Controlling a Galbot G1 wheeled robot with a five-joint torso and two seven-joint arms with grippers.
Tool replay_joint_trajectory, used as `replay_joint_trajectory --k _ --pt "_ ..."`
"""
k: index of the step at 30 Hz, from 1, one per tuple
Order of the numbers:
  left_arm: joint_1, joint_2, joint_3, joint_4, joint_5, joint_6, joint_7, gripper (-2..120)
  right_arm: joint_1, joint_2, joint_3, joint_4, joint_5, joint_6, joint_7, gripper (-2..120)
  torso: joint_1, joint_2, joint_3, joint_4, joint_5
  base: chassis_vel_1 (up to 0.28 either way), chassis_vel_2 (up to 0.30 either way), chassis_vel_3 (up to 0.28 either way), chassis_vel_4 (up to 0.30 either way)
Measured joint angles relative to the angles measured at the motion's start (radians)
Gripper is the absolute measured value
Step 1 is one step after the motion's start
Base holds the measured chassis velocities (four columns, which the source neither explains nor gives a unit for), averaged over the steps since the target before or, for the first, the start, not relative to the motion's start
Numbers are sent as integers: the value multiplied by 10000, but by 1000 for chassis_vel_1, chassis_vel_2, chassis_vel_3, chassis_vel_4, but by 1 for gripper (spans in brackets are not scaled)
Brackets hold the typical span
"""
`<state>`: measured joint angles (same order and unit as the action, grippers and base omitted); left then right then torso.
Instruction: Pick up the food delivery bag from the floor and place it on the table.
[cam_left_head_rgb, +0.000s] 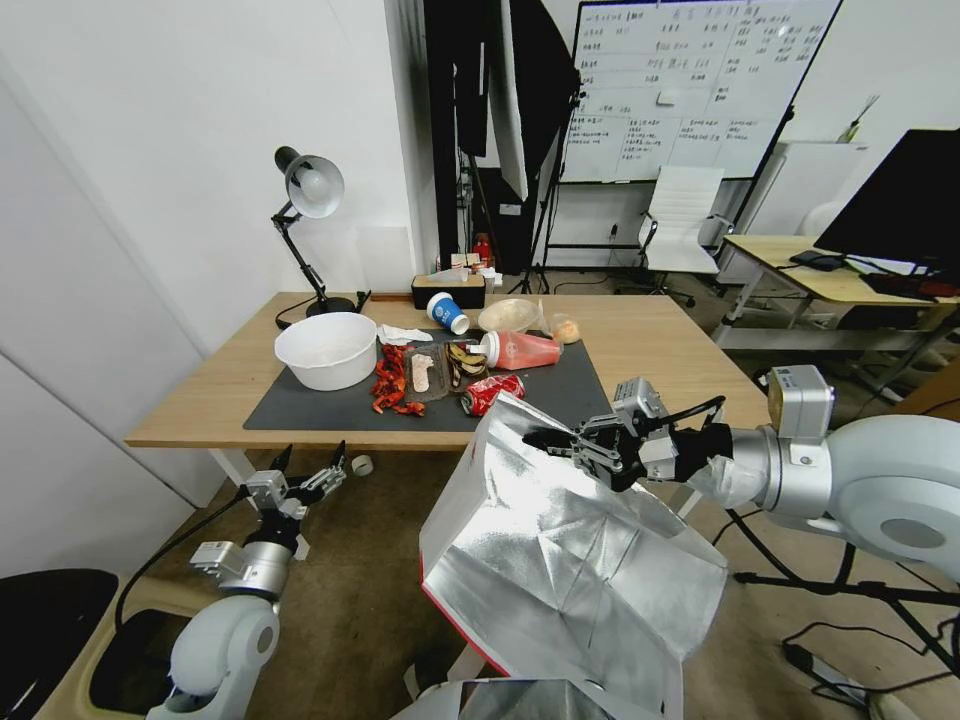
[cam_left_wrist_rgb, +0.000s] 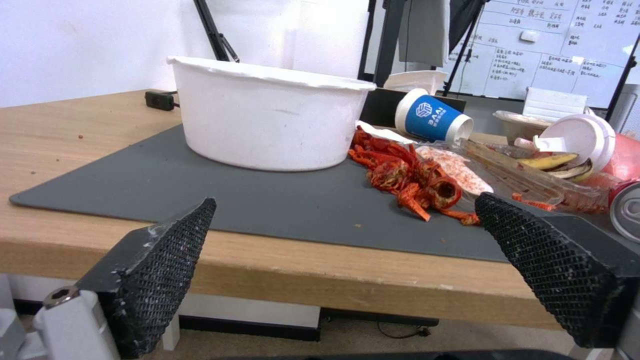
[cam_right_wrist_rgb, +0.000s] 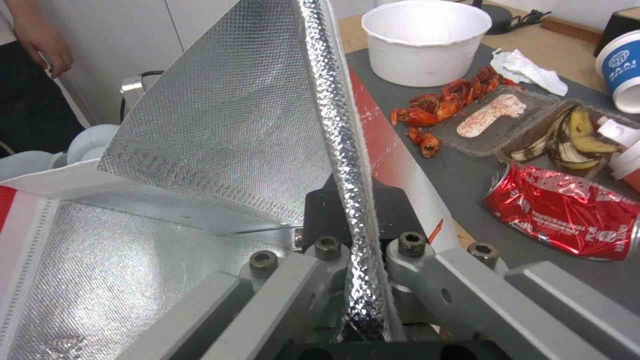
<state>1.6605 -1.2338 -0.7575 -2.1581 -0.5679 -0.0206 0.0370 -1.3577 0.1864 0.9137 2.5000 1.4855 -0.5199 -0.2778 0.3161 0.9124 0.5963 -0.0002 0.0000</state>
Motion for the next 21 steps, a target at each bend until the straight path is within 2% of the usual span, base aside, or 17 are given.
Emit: replay_joint_trajectory --k 10,21 --pt "6 39 -5 -6 0 -3 2 100 -5 61 19 0 -68 18 -54 0 168 384 215 0 0 0 0 0 0" --pt "20 34 -45 49 0 -11 5 100 -65 232 -20 0 -160 119 -159 0 439 1005 565 0 0 0 0 0 0"
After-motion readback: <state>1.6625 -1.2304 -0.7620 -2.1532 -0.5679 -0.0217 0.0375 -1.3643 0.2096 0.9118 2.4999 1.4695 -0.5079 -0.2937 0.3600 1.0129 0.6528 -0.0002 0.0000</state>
